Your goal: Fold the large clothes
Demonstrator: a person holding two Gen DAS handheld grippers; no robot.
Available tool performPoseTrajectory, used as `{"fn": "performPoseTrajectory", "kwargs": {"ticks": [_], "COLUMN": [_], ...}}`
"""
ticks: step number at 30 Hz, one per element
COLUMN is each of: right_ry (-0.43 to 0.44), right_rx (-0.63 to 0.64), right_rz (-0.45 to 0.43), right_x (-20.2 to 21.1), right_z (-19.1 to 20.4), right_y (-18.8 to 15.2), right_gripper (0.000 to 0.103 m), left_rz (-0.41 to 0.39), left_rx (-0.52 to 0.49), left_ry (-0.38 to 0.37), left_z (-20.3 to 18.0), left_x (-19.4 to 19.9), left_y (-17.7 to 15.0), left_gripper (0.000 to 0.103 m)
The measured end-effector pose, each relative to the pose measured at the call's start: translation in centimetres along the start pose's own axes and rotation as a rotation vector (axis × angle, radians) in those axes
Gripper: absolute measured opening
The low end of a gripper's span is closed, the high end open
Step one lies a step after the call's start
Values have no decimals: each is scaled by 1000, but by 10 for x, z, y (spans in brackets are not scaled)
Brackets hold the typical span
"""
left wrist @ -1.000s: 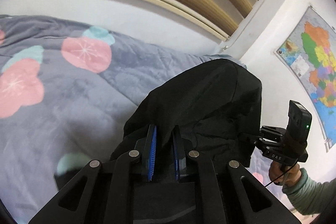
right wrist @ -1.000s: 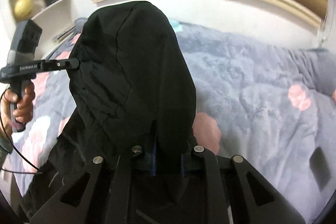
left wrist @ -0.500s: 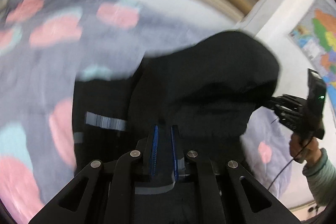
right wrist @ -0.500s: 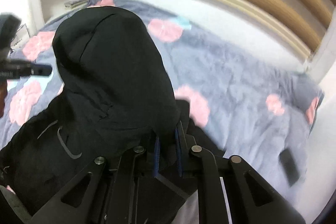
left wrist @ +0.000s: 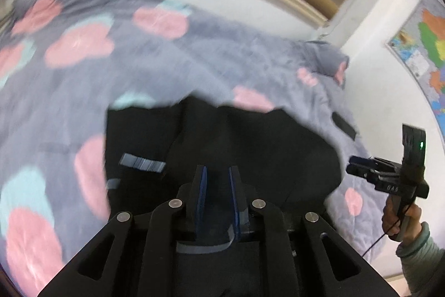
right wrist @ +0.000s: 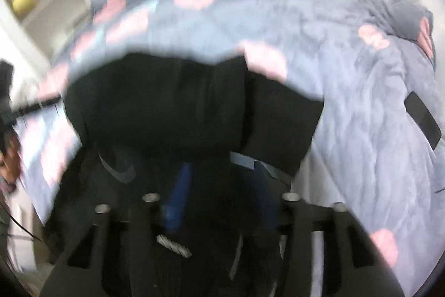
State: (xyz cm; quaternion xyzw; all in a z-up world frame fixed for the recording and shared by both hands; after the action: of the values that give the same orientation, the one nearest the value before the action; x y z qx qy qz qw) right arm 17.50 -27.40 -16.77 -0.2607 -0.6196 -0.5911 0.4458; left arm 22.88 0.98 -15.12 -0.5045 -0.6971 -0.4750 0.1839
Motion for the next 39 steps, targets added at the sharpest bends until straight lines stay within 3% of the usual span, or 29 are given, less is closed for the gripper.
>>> {"fn": "performPoseTrajectory", "kwargs": {"ticks": [4, 6, 8, 10, 12, 15, 19, 21, 24, 28, 34, 36, 37, 39], "right_ry": [42, 57, 104, 142, 131, 127, 106, 122, 103, 110, 118, 138, 145, 126], "right_rx": [-67, -112, -167, -185, -144, -101, -115, -137, -133, -151, -92, -71, -66, -67], "right_rz": [-95, -92, -69, -38, 16, 82, 232, 260, 232, 261, 127, 124, 142, 210], "right_x": [9, -3, -21, -41, -59, -82, -132, -155, -155, -146, -81, -81, -88, -116], "right_z": [7, 10, 16, 27, 54, 78, 77, 78, 80, 82, 106, 120, 125, 127], "right_y": [62, 81, 92, 94, 84, 38, -36, -63, -66, -62, -30, -29, -34, -49], "right_gripper": [55, 55, 55, 55, 55, 55, 52, 51, 50, 50, 52, 52, 52, 52], "left_rz": [3, 22, 75, 175, 258, 319, 393, 368, 359, 342, 310, 339, 367, 413], "left_rx": [-45, -58, -42, -30, -42, -40, 133, 205, 255, 170, 157, 171, 185, 233], "left_ry": [-54, -49, -62, -88, -99, -67, -33, -68, -88, -61, -197, -167, -108, -63], "left_z": [-43, -52, -53, -48, -40, -16, 32, 42, 44, 27, -2, 3, 13, 29], "left_x": [-25, -44, -65, -85, -93, -102, -136, -143, -142, -119, -71, -80, -92, -114], "left_y": [43, 53, 54, 33, 4, -43, -100, -107, -103, -96, -95, -106, -115, -131], "left_gripper": [28, 37, 37, 37, 37, 37, 37, 37, 36, 36, 38, 39, 39, 39]}}
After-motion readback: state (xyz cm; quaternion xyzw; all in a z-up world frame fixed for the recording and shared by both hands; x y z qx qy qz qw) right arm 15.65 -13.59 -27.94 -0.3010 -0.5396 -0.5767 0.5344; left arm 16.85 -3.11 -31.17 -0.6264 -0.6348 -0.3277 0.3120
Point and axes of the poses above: each gripper's, at about its wrist camera, not at the fingertips, and x roughly against the way its jaws point, z to its left, y to its top, the point moved 9 cm from there along -x, roughly the way its jaws point, and after that the axes turned 10 degrees about x, right-handed, at the moved point
